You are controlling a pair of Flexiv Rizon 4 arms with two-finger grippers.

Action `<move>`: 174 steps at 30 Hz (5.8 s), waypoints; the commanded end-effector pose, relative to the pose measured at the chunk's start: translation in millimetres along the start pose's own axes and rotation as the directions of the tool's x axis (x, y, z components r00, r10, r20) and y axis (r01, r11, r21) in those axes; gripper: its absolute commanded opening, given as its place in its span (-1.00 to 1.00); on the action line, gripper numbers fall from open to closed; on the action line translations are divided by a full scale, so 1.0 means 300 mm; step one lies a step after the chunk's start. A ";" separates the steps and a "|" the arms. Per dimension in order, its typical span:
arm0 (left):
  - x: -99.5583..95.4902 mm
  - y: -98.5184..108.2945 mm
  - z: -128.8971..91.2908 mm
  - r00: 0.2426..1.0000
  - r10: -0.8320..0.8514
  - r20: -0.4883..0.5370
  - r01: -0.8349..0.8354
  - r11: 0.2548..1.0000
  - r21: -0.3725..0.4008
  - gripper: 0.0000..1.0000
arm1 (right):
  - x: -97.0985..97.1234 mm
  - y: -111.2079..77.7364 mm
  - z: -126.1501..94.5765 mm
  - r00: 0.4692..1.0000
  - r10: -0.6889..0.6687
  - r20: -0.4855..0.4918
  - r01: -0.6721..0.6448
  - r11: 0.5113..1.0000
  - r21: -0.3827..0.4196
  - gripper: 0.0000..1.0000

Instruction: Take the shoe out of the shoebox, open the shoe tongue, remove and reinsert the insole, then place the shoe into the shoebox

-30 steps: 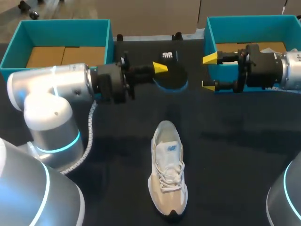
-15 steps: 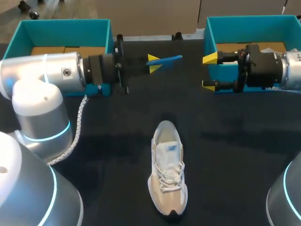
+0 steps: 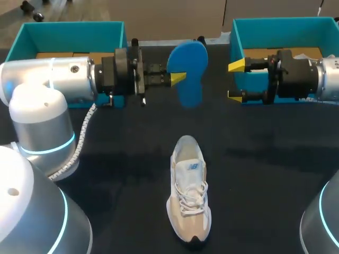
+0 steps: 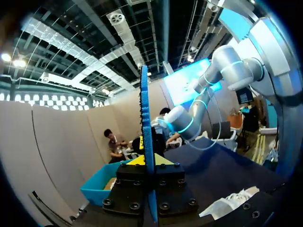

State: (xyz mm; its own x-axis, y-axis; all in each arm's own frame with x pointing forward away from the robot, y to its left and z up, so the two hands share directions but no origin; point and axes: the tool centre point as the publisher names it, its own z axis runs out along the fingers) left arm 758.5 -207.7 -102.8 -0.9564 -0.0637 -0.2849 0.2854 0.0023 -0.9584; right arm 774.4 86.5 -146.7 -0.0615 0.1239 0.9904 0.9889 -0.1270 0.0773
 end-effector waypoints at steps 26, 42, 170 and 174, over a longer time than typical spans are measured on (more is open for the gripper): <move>0.008 0.036 -0.016 0.155 -0.988 0.000 0.988 0.155 -0.006 -1.00 | 0.000 -0.002 0.002 1.000 0.000 0.001 0.000 1.000 -0.002 1.00; 0.011 0.090 -0.027 -0.070 -0.997 0.014 0.997 -0.069 0.016 -1.00 | 0.000 -0.002 0.002 1.000 0.000 0.001 0.000 1.000 -0.002 1.00; -0.046 0.275 0.020 -0.389 -0.920 0.047 0.921 -0.387 0.056 -1.00 | 0.316 -0.105 0.152 0.904 0.139 0.405 -0.152 0.988 0.001 1.00; -0.046 0.275 0.020 -0.389 -0.920 0.047 0.921 -0.387 0.056 -1.00 | 0.294 -0.118 0.142 0.947 0.129 0.295 -0.142 0.990 0.022 1.00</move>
State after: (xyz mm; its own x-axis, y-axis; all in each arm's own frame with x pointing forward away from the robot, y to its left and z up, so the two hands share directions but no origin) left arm 795.6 -211.3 -177.5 0.1121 -0.0222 0.9935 -0.9875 -0.1143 0.1088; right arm 743.5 147.8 -59.7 0.1443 0.7825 0.6056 0.9894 -0.1249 -0.0743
